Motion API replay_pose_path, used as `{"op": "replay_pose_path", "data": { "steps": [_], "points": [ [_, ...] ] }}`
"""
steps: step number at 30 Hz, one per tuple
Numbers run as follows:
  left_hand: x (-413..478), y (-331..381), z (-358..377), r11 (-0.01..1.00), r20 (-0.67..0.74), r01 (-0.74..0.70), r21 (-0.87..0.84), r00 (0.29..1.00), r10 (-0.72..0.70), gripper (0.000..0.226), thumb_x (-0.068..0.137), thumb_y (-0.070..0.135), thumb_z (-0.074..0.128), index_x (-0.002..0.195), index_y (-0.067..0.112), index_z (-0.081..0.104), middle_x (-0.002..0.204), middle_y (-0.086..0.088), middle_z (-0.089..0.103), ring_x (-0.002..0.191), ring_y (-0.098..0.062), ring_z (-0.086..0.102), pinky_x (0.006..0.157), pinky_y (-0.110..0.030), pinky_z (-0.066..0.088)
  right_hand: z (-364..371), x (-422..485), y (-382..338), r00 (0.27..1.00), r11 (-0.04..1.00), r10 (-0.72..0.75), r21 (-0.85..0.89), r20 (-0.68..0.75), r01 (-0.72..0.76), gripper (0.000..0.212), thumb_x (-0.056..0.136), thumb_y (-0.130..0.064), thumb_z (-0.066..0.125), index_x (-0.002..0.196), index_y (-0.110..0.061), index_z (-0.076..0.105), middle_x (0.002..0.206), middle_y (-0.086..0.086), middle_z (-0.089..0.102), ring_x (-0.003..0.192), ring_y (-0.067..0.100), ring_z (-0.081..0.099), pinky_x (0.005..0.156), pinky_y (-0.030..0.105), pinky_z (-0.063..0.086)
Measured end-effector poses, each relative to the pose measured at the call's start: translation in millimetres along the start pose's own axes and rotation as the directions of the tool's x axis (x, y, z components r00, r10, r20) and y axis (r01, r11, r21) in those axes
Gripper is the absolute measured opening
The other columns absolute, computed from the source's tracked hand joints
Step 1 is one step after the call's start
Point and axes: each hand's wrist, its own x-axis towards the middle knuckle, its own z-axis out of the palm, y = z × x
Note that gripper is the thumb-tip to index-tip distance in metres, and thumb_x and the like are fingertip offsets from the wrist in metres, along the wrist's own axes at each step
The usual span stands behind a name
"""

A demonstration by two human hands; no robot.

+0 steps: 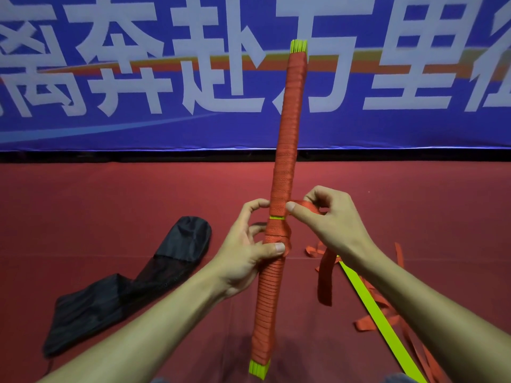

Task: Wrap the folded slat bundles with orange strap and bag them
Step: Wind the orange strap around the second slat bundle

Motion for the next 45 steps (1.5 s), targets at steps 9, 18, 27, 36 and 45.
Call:
{"op": "replay_pose_path", "data": {
  "steps": [9,18,27,36,45],
  "points": [
    [0.4,3.6,14.9,0.996,-0.046,-0.029,0.085,0.998,0.033,0.075,0.077,-0.021,0.065,0.128,0.032,0.051,0.102,-0.012,0.055,0.063,-0.01,0.058,0.05,-0.021,0.047,7.8,-3.3,-5.1,0.99,0.99,-0.037,-0.138,-0.139,0.018,0.046,0.07,-0.041,0.082,0.061,-0.018,0.043,0.049,-0.007,0.042,0.051,0.008,0.041,0.049,0.021,0.031],
    [2.9,6.5,10.5,0.99,-0.081,0.072,0.121,0.995,-0.062,0.066,0.065,-0.015,0.075,0.125,0.009,0.064,0.098,-0.008,0.062,0.064,-0.01,0.06,0.058,-0.024,0.051,11.6,-5.3,1.6,0.991,0.996,-0.033,-0.086,-0.126,0.023,0.044,0.073,-0.04,0.081,0.065,-0.014,0.047,0.054,-0.006,0.044,0.053,0.013,0.041,0.052,0.041,0.048],
    [-1.2,11.3,0.9,0.976,0.024,0.155,0.154,0.987,-0.161,0.065,0.072,0.003,0.071,0.124,0.037,0.05,0.093,-0.017,0.062,0.08,-0.027,0.057,0.051,-0.023,0.039,9.0,-3.6,6.2,0.997,0.997,-0.036,0.067,-0.071,0.04,0.042,0.071,-0.032,0.085,0.065,-0.013,0.048,0.056,-0.004,0.047,0.059,0.01,0.042,0.061,0.04,0.044],
    [-2.0,8.5,3.0,0.993,-0.071,0.073,0.089,0.995,-0.067,0.064,0.074,-0.018,0.068,0.131,0.007,0.051,0.098,-0.026,0.072,0.086,-0.028,0.069,0.07,-0.03,0.055,7.2,-2.1,11.3,0.993,0.999,-0.048,-0.001,-0.106,0.049,0.045,0.069,-0.039,0.085,0.068,-0.013,0.049,0.062,0.007,0.055,0.062,0.024,0.047,0.064,0.041,0.045],
    [1.0,7.9,-4.3,0.979,-0.112,0.015,0.201,0.994,0.008,0.049,0.08,-0.014,0.072,0.119,0.008,0.054,0.113,-0.021,0.07,0.102,-0.031,0.071,0.08,-0.033,0.058,10.4,-4.3,3.6,0.983,0.987,-0.102,-0.139,-0.154,0.081,0.047,0.073,-0.037,0.081,0.063,-0.014,0.042,0.053,-0.005,0.041,0.055,0.013,0.035,0.052,0.023,0.03]
  ]
}}
